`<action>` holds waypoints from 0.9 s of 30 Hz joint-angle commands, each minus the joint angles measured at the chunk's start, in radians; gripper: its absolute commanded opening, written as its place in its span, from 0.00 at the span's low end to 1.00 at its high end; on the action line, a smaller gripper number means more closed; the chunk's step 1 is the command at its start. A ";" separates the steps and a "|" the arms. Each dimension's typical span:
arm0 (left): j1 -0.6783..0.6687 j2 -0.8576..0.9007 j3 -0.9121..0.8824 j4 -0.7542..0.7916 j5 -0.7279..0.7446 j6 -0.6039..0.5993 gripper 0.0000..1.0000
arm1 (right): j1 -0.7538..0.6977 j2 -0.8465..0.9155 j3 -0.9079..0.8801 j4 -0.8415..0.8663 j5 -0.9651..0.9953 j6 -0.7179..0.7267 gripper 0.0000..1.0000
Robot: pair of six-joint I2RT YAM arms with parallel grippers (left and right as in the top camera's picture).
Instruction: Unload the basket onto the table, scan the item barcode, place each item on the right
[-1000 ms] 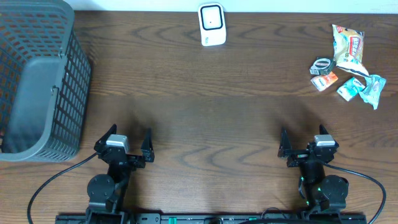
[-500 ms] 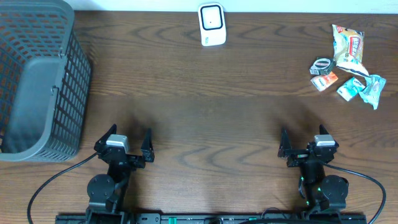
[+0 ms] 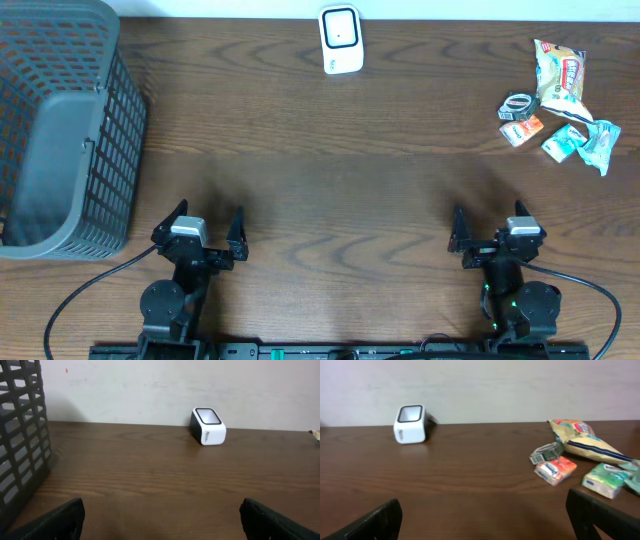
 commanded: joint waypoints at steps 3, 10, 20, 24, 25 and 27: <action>0.004 -0.006 -0.008 -0.046 0.018 0.021 0.98 | -0.014 -0.008 -0.004 -0.005 0.016 0.010 0.99; 0.004 -0.006 -0.008 -0.046 0.018 0.021 0.98 | -0.019 -0.008 -0.004 -0.001 0.011 0.011 0.99; 0.004 -0.006 -0.008 -0.046 0.018 0.021 0.98 | -0.019 -0.008 -0.004 -0.001 0.011 0.011 0.99; 0.004 -0.006 -0.008 -0.046 0.018 0.021 0.98 | -0.019 -0.008 -0.004 -0.001 0.011 0.011 0.99; 0.004 -0.006 -0.008 -0.046 0.018 0.021 0.98 | -0.019 -0.008 -0.004 -0.001 0.011 0.011 0.99; 0.004 -0.006 -0.008 -0.046 0.018 0.021 0.98 | -0.019 -0.008 -0.004 -0.001 0.011 0.011 0.99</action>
